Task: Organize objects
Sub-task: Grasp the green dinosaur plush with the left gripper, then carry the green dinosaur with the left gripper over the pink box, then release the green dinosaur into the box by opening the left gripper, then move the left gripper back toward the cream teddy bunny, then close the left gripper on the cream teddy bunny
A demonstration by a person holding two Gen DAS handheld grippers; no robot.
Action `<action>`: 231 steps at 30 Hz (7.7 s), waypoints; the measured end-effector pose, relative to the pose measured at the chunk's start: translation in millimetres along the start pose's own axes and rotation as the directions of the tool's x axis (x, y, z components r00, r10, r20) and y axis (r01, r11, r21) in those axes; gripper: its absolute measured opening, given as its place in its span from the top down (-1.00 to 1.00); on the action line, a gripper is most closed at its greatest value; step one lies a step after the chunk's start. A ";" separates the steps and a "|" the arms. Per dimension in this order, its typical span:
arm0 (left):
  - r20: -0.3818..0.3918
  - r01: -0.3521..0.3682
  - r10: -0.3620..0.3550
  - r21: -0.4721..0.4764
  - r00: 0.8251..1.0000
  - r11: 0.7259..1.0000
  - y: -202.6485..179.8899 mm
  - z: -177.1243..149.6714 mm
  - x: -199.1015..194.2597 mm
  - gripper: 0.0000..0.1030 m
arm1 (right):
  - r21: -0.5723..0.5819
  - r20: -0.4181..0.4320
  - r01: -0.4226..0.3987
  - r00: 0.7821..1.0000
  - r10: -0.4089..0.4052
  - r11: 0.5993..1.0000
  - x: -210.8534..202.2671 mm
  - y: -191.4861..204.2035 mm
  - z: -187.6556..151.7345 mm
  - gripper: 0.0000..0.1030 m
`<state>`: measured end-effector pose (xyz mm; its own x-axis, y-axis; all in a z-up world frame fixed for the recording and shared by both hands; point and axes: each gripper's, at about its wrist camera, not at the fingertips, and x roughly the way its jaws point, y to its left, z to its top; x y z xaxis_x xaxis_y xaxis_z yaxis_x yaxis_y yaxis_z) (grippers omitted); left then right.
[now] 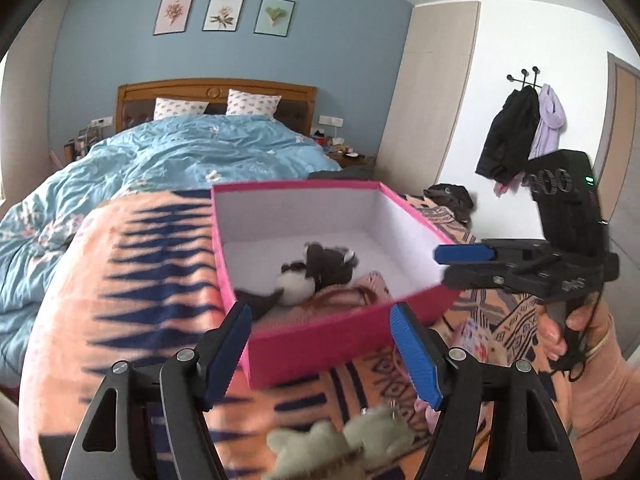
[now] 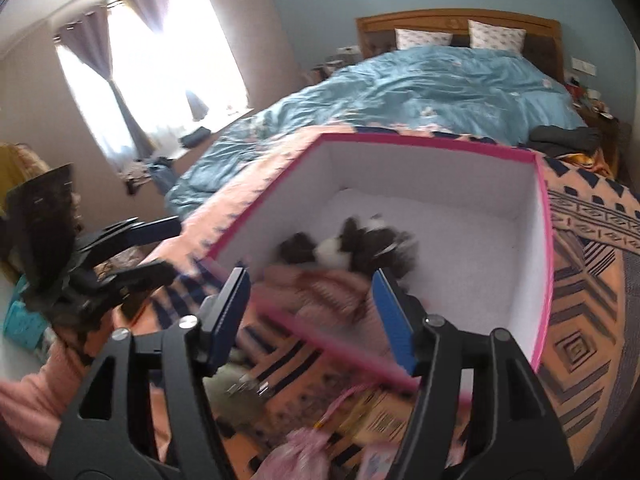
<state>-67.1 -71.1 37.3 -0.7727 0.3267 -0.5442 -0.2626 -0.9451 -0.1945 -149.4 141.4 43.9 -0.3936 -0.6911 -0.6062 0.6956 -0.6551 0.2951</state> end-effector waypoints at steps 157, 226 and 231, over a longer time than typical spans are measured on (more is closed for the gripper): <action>-0.047 0.127 -0.125 0.048 0.991 0.991 -71.0 -15.8 25.7 -0.62 | 0.140 0.041 0.013 0.999 -0.019 0.990 -33.1 -31.3 -82.0 -0.29; -0.426 0.473 -0.426 0.007 0.798 0.881 -208.6 -80.3 115.5 0.37 | 0.461 0.059 0.011 0.997 -0.044 0.887 -92.8 -117.8 -190.7 0.21; -0.375 0.487 -0.441 0.035 0.816 0.873 -209.1 -63.3 100.5 0.37 | 0.412 0.102 0.036 0.991 -0.085 0.910 -112.1 -107.3 -171.6 0.21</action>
<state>-53.2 159.8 -28.4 -0.2983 0.6856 -0.6640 -0.6259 -0.6657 -0.4062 -76.8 341.6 -46.5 -0.5107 -0.6602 -0.5508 0.3713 -0.7471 0.5513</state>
